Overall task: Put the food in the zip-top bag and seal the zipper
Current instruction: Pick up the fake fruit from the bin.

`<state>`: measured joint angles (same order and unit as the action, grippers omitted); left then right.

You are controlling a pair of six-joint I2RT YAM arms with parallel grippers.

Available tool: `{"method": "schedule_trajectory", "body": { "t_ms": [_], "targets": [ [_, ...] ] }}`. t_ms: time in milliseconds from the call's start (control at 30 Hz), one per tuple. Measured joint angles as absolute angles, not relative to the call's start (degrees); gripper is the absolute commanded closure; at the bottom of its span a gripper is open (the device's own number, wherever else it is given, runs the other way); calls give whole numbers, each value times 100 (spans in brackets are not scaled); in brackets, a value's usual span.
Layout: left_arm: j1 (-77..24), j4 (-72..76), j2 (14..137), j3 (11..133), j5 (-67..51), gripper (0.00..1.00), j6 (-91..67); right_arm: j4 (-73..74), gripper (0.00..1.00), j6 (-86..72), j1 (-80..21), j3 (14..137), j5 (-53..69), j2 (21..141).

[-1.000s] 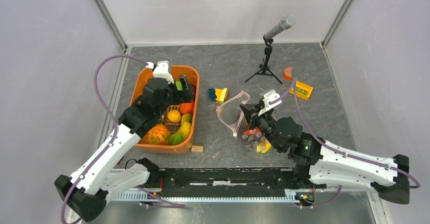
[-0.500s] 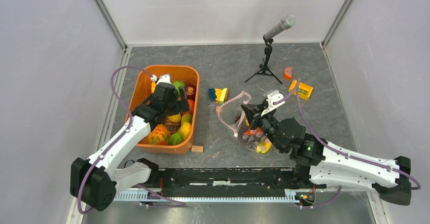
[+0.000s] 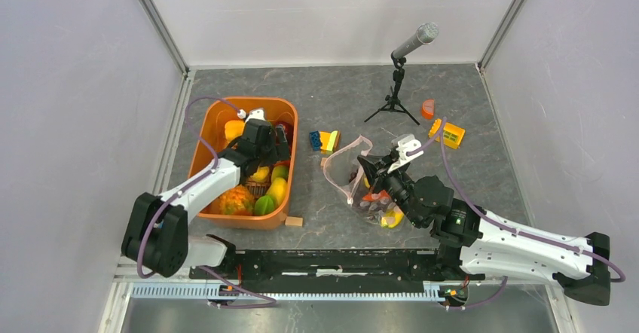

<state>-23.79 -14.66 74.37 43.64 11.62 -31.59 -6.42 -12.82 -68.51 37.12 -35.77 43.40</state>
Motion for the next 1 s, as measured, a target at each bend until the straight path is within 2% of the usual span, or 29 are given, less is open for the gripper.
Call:
{"method": "schedule_trajectory", "body": {
  "t_ms": [100,167,233,367,633,1000],
  "targets": [
    [-2370,-1118,7717,4357,932,13,-3162,-644,98,-1286,-6851,3710,-3577,4340],
    [-2370,-1011,7780,4359,832,24,-3162,-642,98,-1291,-6851,3710,-3579,4340],
    [-2377,-902,7784,4311,784,30,-3162,-642,98,-1308,-6851,3710,-3581,4340],
    [-2390,-799,7612,4150,779,38,-3166,-648,98,-1323,-6845,3710,-3577,4364],
    [-2397,-1332,6792,4034,1116,43,-3164,-681,98,-1332,-6812,3710,-3551,4469],
    [-2397,-1546,5347,4032,1313,45,-3162,-683,98,-1396,-6812,3710,-3489,4469]
  ]
}}
